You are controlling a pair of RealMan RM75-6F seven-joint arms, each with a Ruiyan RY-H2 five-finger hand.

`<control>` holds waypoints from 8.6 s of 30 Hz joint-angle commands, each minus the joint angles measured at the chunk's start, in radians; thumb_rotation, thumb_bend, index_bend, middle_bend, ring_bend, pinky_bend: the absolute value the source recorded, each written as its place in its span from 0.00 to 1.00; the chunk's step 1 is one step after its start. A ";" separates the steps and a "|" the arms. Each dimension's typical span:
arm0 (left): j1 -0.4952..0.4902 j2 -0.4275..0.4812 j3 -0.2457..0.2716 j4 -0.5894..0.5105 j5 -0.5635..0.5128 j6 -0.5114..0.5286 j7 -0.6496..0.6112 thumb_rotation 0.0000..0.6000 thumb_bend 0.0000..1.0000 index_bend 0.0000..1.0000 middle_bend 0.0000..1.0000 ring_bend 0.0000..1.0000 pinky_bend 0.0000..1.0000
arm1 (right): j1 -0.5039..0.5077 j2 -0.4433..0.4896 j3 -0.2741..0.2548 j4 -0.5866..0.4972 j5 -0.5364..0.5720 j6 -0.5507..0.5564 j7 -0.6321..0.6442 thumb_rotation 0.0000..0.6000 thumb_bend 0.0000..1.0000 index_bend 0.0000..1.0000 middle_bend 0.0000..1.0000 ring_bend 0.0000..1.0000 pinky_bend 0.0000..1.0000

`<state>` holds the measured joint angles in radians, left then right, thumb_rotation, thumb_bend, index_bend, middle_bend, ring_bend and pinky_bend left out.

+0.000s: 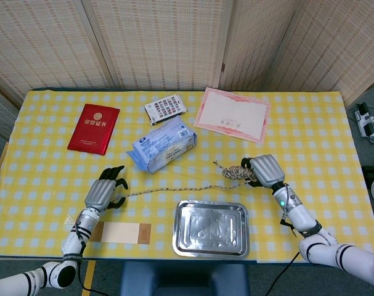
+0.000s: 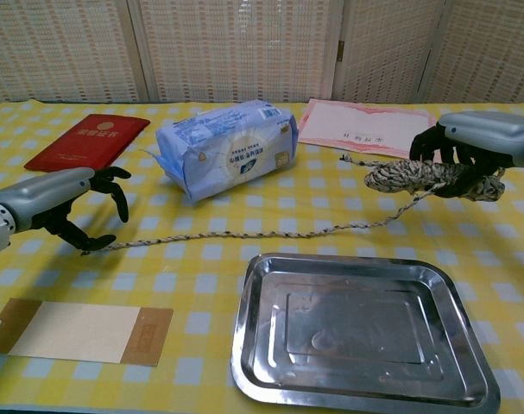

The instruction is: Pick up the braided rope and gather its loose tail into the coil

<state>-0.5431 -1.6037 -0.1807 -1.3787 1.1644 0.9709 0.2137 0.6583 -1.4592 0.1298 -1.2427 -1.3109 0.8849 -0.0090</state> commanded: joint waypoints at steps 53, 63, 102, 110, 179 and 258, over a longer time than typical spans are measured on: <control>0.000 -0.061 0.020 0.099 -0.026 0.035 -0.068 1.00 0.56 0.61 0.07 0.00 0.00 | -0.021 -0.008 0.002 -0.008 -0.004 0.023 0.081 1.00 0.72 0.70 0.62 0.63 0.61; 0.055 0.123 0.019 -0.125 0.147 0.199 -0.162 1.00 0.56 0.62 0.08 0.00 0.00 | -0.034 0.010 0.016 -0.070 -0.128 0.124 0.367 1.00 0.72 0.71 0.62 0.63 0.62; -0.299 0.405 -0.265 -0.709 -0.126 0.136 0.229 1.00 0.56 0.60 0.08 0.00 0.00 | 0.090 -0.056 0.000 -0.338 -0.220 0.140 0.326 1.00 0.73 0.75 0.64 0.68 0.66; -0.289 0.421 -0.241 -0.772 -0.082 0.153 0.170 1.00 0.56 0.60 0.08 0.00 0.00 | 0.085 -0.132 0.064 -0.344 -0.067 0.133 0.242 1.00 0.75 0.78 0.66 0.70 0.68; -0.214 0.364 -0.046 -0.332 -0.250 -0.040 -0.059 1.00 0.56 0.61 0.06 0.00 0.00 | 0.016 -0.037 0.036 -0.287 -0.393 0.344 1.027 1.00 0.80 0.82 0.69 0.76 0.72; -0.137 0.421 0.012 -0.626 0.195 0.156 -0.158 1.00 0.56 0.59 0.04 0.00 0.00 | 0.065 -0.406 0.307 -0.321 0.083 0.358 0.536 1.00 0.80 0.89 0.74 0.82 0.77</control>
<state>-0.6796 -1.1816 -0.1686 -2.0056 1.3600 1.1277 0.0546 0.7300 -1.8516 0.4369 -1.5804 -1.1948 1.2303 0.4899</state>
